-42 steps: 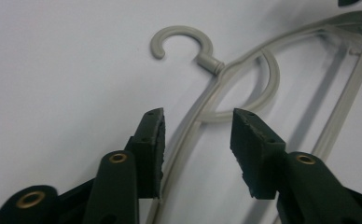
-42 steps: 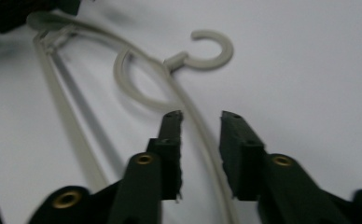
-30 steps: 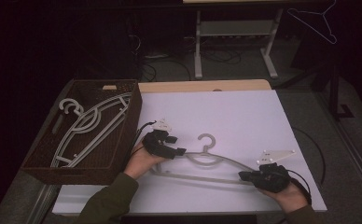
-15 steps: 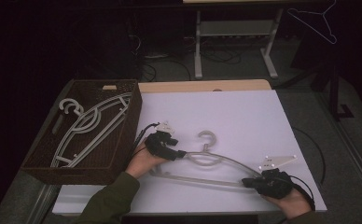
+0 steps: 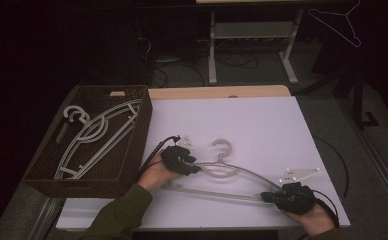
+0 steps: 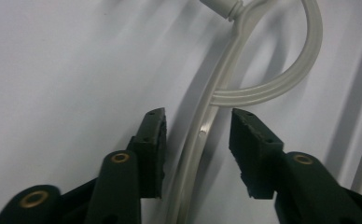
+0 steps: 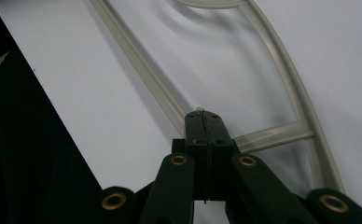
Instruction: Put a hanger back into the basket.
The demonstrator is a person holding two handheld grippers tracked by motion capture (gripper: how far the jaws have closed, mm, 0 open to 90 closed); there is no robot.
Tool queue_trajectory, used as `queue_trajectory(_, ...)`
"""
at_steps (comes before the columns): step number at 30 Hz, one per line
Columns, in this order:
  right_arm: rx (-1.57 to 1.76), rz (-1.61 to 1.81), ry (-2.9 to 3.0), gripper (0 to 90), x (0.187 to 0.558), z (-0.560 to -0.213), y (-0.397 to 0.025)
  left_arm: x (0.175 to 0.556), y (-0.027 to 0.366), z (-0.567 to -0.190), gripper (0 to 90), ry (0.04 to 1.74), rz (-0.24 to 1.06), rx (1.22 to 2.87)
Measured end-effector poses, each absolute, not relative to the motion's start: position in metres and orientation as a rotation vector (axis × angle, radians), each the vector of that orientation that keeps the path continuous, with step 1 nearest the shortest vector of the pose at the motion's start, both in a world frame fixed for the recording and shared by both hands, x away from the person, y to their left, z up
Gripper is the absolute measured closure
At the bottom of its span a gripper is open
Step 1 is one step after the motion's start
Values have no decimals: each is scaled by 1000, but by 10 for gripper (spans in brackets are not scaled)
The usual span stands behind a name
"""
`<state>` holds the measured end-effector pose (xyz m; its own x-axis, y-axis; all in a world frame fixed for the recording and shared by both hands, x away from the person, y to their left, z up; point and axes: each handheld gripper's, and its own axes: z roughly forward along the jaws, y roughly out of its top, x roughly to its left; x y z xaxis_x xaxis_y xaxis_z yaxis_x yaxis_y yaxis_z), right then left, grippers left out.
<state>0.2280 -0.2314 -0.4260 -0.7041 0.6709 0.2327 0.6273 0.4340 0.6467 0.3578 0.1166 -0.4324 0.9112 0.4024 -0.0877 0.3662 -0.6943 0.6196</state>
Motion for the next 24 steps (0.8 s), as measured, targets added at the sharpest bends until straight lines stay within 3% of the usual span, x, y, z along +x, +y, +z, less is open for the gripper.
queue_trajectory(7,1180,1134,2616,900,228,-426,-232,358,116,-431,715,516,103,2416)
queue_trajectory(16,1178,1146,2619,899,228,-426,-231,354,116,-430,747,475,103,2424)
queue_trajectory(20,1151,1168,2615,897,229,-425,-229,350,115,-429,819,455,68,2425)
queue_trajectory(24,1112,1208,2584,852,234,-421,-228,350,119,-426,823,467,63,2399)
